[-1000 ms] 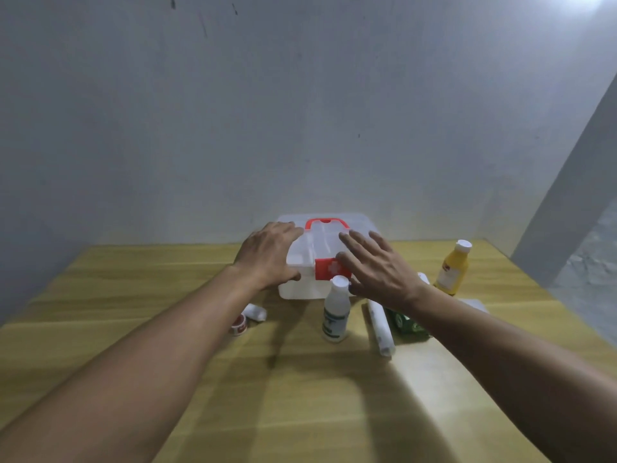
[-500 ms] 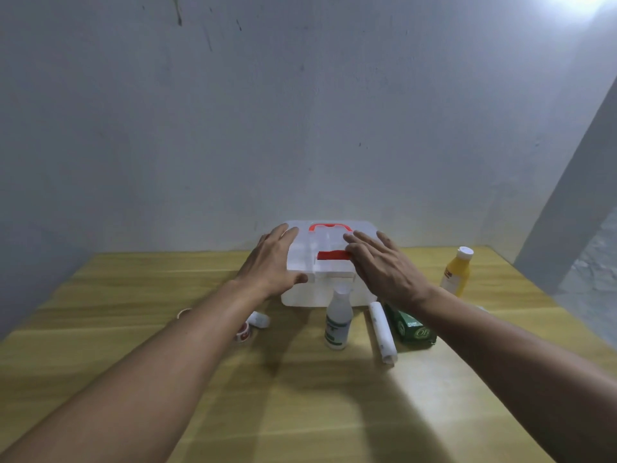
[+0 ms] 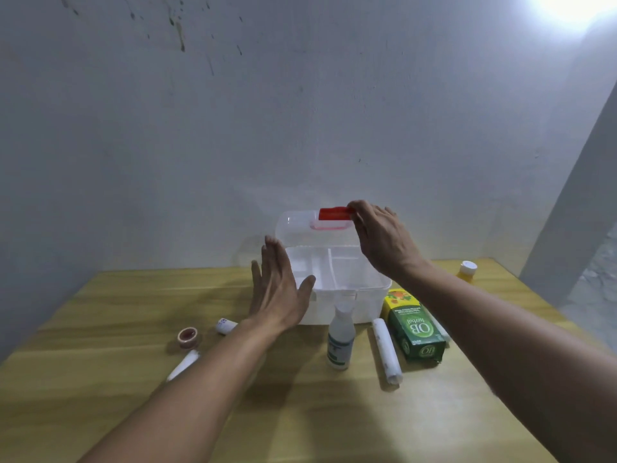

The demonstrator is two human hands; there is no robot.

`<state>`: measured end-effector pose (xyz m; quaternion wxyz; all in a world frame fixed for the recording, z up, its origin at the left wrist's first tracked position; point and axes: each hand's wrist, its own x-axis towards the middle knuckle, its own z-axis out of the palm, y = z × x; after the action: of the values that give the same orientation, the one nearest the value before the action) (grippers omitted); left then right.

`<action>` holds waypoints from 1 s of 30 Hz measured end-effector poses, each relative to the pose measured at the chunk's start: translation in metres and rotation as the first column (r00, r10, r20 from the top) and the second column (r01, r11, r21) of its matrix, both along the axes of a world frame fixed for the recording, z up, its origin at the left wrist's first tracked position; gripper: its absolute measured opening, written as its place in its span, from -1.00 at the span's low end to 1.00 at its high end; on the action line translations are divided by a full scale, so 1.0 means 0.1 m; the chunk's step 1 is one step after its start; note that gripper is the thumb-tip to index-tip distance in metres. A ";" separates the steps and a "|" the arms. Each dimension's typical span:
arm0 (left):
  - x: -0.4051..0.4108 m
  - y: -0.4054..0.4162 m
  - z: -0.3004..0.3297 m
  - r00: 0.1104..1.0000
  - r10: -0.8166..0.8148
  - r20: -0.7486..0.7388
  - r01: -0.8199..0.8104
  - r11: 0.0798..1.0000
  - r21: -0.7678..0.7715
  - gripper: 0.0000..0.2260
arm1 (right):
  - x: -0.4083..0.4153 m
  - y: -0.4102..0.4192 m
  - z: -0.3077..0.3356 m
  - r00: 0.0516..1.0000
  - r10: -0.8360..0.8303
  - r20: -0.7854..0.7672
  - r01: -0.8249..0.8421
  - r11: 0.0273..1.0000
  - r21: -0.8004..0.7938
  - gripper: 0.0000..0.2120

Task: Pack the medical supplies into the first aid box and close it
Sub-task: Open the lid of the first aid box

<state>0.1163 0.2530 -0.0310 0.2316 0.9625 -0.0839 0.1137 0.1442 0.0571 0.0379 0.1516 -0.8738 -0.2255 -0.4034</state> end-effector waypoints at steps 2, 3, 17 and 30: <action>0.06 -0.01 0.01 1.000 -0.022 -0.002 0.023 0.997 0.068 -0.34 | 0.10 0.00 0.06 1.000 0.003 0.025 -0.003 1.000 -0.006 -0.82; 0.09 -0.01 0.03 0.999 -0.033 -0.008 0.034 0.996 0.078 -0.37 | 0.15 0.01 0.08 1.000 0.001 0.030 -0.001 1.000 -0.005 -0.82; 0.25 -0.13 0.13 0.980 -0.039 -0.194 0.094 0.954 0.286 -0.38 | 0.61 -0.01 0.16 0.998 -0.065 -0.007 0.066 0.997 0.027 -0.78; 0.34 -0.20 0.10 0.980 -0.096 -0.173 0.150 0.932 0.331 -0.38 | 0.76 -0.08 0.18 0.893 -0.268 -0.363 0.198 0.956 -0.218 -0.31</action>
<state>0.1507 0.2330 -0.0206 0.0732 0.9867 -0.1446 0.0079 0.2201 0.0495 0.0556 0.0664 -0.9669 -0.1187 -0.2161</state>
